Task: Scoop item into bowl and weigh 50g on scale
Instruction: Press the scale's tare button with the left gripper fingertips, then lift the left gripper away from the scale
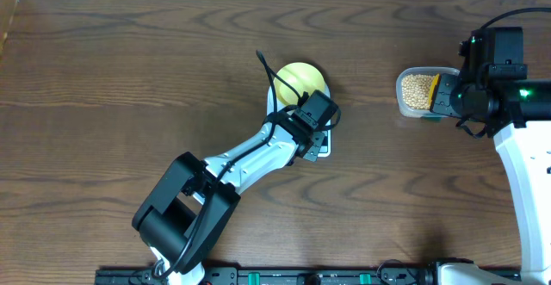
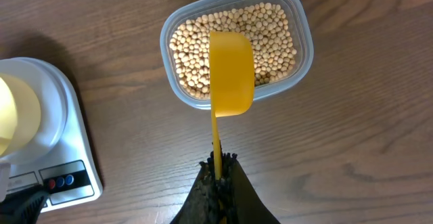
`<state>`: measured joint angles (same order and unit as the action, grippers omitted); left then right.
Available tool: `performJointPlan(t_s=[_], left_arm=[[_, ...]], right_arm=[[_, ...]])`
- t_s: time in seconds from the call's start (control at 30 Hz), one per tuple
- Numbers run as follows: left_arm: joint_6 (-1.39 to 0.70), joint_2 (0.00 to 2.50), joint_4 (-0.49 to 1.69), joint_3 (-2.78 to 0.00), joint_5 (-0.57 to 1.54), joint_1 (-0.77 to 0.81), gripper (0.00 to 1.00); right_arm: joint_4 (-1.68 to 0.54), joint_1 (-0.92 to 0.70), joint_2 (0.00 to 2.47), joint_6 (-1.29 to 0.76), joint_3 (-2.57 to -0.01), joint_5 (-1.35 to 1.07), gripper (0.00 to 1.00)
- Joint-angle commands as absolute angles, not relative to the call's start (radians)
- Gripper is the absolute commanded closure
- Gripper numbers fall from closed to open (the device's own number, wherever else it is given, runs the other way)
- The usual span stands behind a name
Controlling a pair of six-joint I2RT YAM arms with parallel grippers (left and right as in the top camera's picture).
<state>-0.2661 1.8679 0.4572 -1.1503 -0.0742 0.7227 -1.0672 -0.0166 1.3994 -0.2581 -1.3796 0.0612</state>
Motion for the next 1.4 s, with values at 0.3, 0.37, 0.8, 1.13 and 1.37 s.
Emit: performJointPlan(t_s=[0.3, 0.37, 0.8, 1.13, 1.37], left_arm=[[-0.275, 1.818, 0.459, -1.135, -0.097, 0.717, 0.93], [-0.275, 1.811, 0.459, -1.141, -0.088, 0.717, 0.93], [-0.275, 1.79, 0.451, -1.145, -0.063, 0.717, 0.93], [-0.276, 1.763, 0.478, -1.145, -0.063, 0.717, 0.93], [-0.295, 1.579, 0.492, -1.145, -0.065, 0.715, 0.93]], right_arm=[[-1.066, -0.007, 1.393, -0.246, -1.4, 0.076, 0.99], [-1.065, -0.007, 1.393, -0.246, -1.4, 0.076, 0.99], [-1.062, -0.007, 1.393, -0.246, -1.4, 0.076, 0.99], [-1.066, -0.007, 1.393, -0.246, -1.4, 0.077, 0.99], [-1.069, -0.007, 1.393, -0.246, -1.4, 0.077, 0.99]])
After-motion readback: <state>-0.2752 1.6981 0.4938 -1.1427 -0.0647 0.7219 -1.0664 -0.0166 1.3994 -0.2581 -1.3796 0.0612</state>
